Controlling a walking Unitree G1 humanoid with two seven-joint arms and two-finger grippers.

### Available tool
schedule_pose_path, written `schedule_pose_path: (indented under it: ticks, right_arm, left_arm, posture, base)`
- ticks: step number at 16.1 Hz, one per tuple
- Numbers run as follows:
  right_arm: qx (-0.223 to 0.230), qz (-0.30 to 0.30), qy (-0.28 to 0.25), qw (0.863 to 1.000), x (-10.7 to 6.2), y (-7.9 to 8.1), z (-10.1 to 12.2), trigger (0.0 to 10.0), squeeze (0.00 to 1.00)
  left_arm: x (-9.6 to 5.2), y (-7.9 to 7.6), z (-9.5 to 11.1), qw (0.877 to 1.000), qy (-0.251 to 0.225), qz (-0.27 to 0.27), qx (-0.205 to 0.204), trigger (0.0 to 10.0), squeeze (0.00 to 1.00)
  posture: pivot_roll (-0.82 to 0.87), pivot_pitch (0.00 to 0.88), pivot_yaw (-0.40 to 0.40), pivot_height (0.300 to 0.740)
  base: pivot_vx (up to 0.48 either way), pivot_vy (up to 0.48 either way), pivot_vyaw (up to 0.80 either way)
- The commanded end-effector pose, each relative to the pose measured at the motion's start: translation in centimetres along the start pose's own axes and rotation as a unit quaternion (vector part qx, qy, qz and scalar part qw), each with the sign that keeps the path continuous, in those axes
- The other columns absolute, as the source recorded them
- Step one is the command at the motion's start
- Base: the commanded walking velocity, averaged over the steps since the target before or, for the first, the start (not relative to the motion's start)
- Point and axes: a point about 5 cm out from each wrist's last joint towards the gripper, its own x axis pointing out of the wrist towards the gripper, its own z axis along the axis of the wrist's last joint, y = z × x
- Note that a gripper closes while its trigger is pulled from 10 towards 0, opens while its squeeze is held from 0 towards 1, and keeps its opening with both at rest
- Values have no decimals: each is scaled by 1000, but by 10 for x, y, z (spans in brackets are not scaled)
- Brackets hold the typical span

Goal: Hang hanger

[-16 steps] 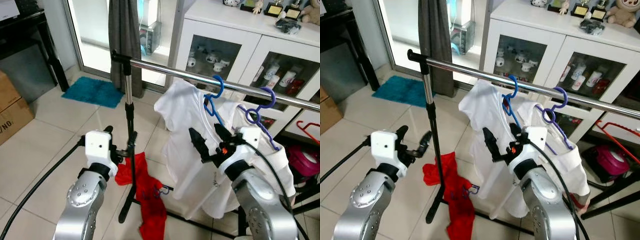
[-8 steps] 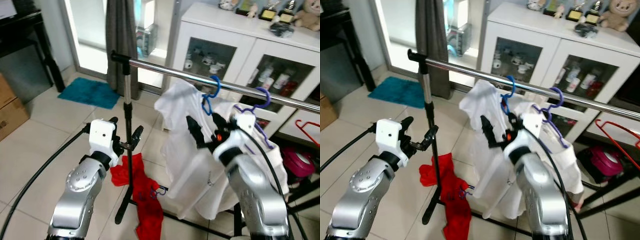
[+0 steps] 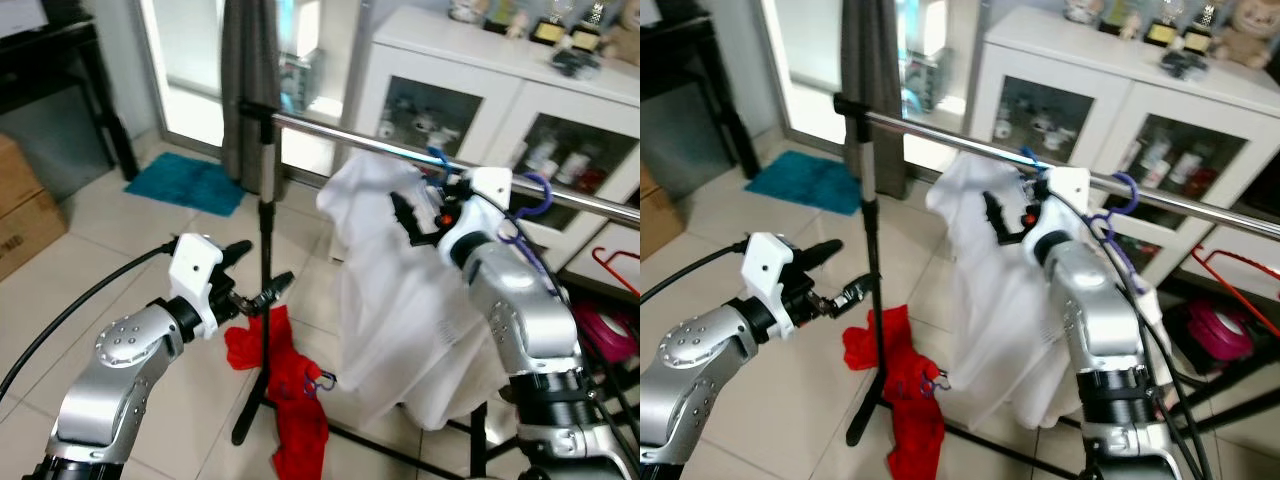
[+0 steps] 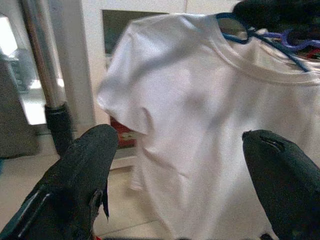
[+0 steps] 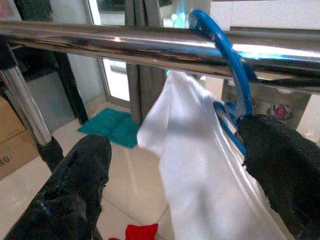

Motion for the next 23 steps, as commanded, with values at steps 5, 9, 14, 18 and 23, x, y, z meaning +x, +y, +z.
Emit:
schedule_pose_path:
  ticks: [5,9,14,18,23]
  right_arm:
    - [28,-25,28,999,-7,-25,0,10000,0]
    - [62,-17,49,997,-14,-24,-12,10000,0]
    - [86,-21,70,994,4,-26,-9,10000,0]
    - [74,-23,66,995,17,-28,-5,5529,0]
    - [61,-30,70,995,34,-24,0,1216,0]
  left_arm:
    - [2,-5,11,996,33,-84,22,10000,0]
    - [2,0,11,996,44,-78,16,10000,0]
    - [11,-2,13,995,38,-92,15,10000,0]
    - [11,-7,12,995,37,-91,13,10000,0]
    - [10,-4,12,996,35,-74,21,10000,0]
  posture:
    - [-9,0,-82,740]
    - [-35,0,-31,740]
    - [-43,0,-29,740]
    - [-35,0,-43,740]
    - [-34,0,-52,740]
  base:
    - [0,0,0]
    - [0,0,0]
    - [0,0,0]
    - [0,0,0]
    - [0,0,0]
